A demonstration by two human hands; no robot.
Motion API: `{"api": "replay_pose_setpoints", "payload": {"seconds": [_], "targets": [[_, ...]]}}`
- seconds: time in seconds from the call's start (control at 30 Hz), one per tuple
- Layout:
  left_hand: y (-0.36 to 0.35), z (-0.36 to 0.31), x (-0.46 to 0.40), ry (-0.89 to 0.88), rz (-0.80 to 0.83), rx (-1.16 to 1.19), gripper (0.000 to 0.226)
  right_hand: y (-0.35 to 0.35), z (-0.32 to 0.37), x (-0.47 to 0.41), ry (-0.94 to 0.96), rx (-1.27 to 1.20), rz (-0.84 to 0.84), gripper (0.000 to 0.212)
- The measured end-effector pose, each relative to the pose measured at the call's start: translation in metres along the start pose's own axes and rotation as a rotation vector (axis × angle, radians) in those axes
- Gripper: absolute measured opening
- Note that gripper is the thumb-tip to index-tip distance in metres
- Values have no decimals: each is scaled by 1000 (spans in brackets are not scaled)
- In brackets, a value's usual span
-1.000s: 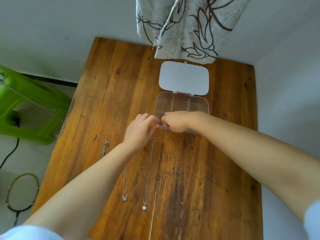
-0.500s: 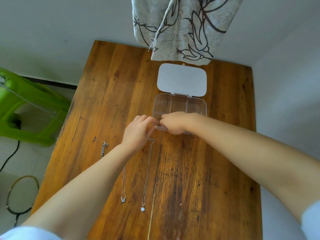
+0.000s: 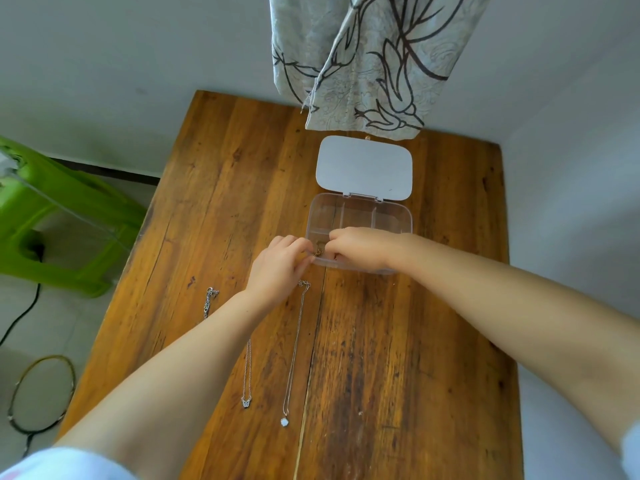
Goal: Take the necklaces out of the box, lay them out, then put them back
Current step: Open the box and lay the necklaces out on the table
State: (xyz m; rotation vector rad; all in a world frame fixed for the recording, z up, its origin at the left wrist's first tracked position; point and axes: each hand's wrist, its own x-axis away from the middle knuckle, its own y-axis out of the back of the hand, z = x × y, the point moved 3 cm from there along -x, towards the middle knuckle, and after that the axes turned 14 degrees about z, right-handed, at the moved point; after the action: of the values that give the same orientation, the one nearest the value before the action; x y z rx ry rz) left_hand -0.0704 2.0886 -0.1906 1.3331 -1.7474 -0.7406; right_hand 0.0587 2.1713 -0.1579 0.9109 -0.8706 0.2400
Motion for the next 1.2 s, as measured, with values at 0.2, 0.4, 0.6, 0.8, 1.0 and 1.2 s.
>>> {"api": "replay_pose_setpoints", "payload": {"seconds": [0.2, 0.4, 0.6, 0.8, 1.0, 1.2], "targets": [[1, 0, 0, 7, 21, 23, 11, 1, -6, 12, -36, -355, -201, 12], [9, -14, 0, -18, 31, 179, 48, 12, 13, 46, 91, -798, -268, 7], [24, -42, 6, -143, 261, 414, 25, 5, 30, 77, 233, -1365, -245, 10], [55, -50, 15, -117, 415, 483, 35, -39, 29, 108, 74, -1596, -440, 14], [59, -55, 10, -120, 712, 422, 36, -114, 57, 123, -146, -1854, -546, 13], [35, -70, -2, -116, 872, 324, 36, -187, 108, 110, -348, -2146, -655, 15]]}}
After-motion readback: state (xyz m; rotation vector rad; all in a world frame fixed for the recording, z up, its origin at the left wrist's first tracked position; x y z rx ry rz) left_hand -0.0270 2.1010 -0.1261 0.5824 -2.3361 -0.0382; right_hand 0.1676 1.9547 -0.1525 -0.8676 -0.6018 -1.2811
